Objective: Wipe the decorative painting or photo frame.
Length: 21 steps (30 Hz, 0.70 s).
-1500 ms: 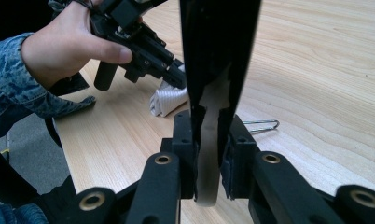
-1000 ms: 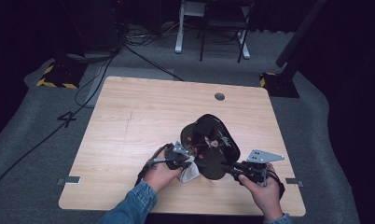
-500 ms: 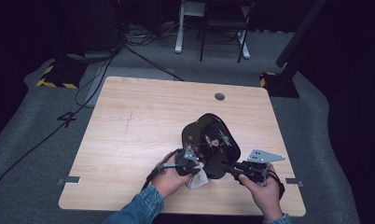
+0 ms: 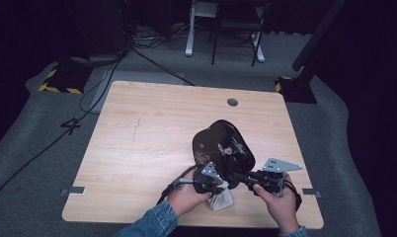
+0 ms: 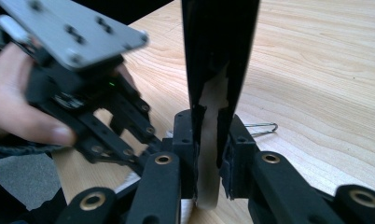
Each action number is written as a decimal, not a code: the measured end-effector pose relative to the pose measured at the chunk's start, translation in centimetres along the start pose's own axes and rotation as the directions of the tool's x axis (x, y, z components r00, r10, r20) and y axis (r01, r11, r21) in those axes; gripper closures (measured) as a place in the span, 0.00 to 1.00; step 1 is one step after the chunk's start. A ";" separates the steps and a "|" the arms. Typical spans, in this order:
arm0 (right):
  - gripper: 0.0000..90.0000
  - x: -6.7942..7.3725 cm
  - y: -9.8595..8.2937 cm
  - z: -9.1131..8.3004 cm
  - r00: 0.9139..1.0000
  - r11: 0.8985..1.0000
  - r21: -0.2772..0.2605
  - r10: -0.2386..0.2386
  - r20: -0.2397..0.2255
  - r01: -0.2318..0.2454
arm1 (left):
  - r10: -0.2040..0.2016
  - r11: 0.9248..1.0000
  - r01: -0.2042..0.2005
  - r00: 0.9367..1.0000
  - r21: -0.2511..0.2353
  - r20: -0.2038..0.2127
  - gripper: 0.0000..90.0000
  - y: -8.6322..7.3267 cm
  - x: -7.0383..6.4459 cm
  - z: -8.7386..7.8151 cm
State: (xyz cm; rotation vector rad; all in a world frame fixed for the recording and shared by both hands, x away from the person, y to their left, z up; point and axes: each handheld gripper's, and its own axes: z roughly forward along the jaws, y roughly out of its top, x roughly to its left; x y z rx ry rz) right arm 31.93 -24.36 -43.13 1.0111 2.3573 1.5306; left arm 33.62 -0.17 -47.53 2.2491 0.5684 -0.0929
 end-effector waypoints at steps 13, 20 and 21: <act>0.87 -0.2 0.1 0.0 1.000 1.000 0.003 -0.010 -0.009 0.010 | -0.030 0.996 0.022 0.996 -0.086 -0.084 0.92 -1.8 0.9 -6.7; 0.87 -0.3 0.3 0.2 1.000 1.000 0.008 -0.020 -0.012 0.020 | -0.080 0.989 0.060 0.985 -0.132 -0.154 0.92 -3.5 2.2 -10.1; 0.87 -0.3 0.3 0.2 1.000 1.000 0.009 -0.020 -0.014 0.020 | -0.084 0.989 0.063 0.983 -0.133 -0.164 0.93 -3.8 2.4 -10.5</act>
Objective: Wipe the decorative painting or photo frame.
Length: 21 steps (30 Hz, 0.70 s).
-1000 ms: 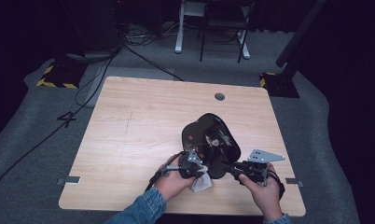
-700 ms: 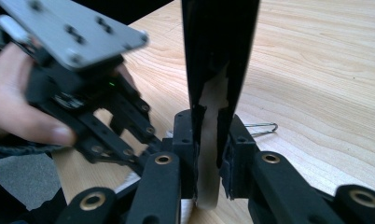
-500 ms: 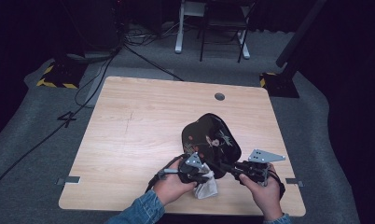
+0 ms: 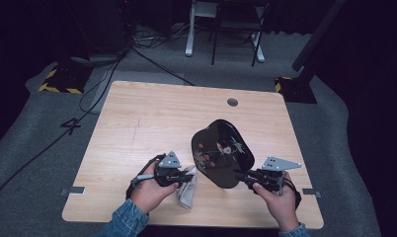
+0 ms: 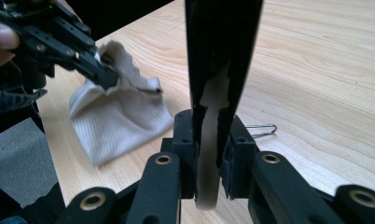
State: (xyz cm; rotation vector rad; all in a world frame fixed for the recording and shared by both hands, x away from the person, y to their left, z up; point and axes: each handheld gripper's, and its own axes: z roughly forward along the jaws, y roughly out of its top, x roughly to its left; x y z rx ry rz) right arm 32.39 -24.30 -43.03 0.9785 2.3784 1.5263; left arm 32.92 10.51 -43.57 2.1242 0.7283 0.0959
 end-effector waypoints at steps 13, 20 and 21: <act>0.87 -0.1 0.1 0.1 1.000 1.000 0.006 -0.004 -0.004 0.004 | -0.111 0.994 0.107 0.976 -0.030 -0.188 0.94 -3.3 4.9 -5.0; 0.87 -0.1 0.1 0.1 1.000 1.000 0.004 -0.002 -0.004 0.002 | -0.173 0.980 0.198 0.913 0.031 -0.369 0.94 -6.7 8.8 -8.0; 0.87 -0.1 0.1 0.1 1.000 1.000 0.004 -0.001 -0.005 0.001 | -0.182 0.977 0.211 0.907 0.035 -0.379 0.94 -7.0 9.1 -8.2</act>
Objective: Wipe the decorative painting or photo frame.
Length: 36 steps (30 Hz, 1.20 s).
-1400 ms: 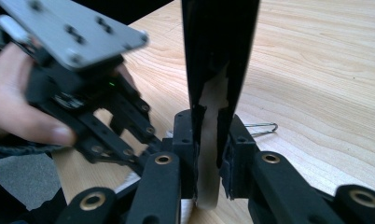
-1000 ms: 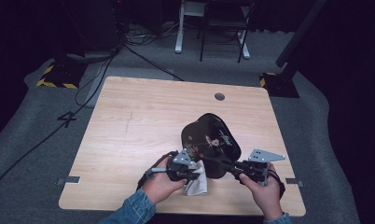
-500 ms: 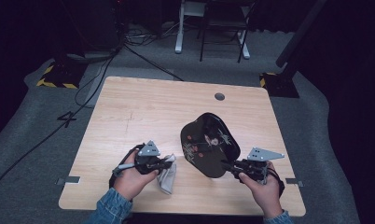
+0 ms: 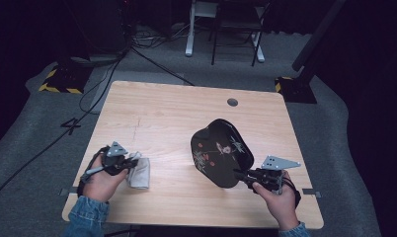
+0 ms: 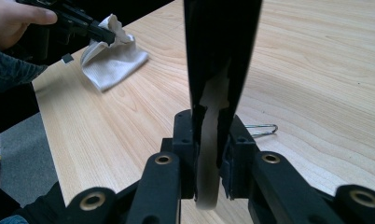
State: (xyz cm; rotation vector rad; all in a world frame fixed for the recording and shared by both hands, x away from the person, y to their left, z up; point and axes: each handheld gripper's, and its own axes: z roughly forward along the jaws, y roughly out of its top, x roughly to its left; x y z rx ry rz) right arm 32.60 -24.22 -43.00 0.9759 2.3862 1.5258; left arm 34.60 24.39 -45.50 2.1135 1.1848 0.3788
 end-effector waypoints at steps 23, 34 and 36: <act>0.68 0.4 0.1 -0.6 0.999 0.999 -0.049 0.013 0.034 -0.011 | 0.066 0.978 -0.048 0.994 -0.201 0.083 0.45 4.5 -4.2 -1.4; 0.60 1.0 0.1 -1.6 0.996 0.998 -0.069 0.009 0.085 -0.004 | 0.099 0.968 -0.061 0.985 -0.244 0.143 0.43 7.6 -6.8 0.3; 0.59 1.1 0.0 -1.6 0.996 0.997 -0.071 0.012 0.090 -0.006 | 0.106 0.963 -0.063 0.983 -0.262 0.152 0.43 8.3 -7.3 0.8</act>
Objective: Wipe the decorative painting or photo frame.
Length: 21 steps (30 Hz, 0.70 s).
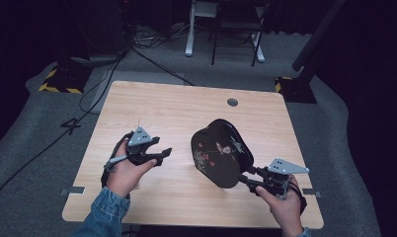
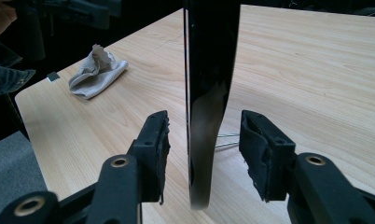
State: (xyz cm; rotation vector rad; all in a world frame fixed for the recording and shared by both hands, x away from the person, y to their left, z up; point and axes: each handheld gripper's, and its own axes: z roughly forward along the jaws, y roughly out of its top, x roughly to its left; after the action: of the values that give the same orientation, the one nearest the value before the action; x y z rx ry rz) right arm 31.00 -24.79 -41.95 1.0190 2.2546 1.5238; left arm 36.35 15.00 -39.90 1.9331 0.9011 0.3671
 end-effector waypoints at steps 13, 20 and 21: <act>0.54 0.6 0.0 0.0 0.999 1.000 -0.001 -0.014 0.034 0.014 | 0.021 1.000 -0.023 0.995 0.018 0.095 0.39 2.6 -1.7 5.2; 0.54 0.7 0.1 0.1 0.999 1.000 0.004 -0.014 0.049 0.013 | 0.019 1.000 -0.020 0.989 0.009 0.145 0.37 3.0 -0.7 6.9; 0.54 0.7 0.0 0.2 0.999 1.000 0.004 -0.012 0.051 0.012 | 0.020 1.000 -0.021 0.989 0.005 0.148 0.37 3.1 -0.8 7.1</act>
State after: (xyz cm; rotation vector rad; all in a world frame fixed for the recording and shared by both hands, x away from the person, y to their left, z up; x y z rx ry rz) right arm 30.63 -24.18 -41.89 1.0311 2.2265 1.4723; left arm 41.23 9.08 -40.84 1.9489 0.7869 0.2294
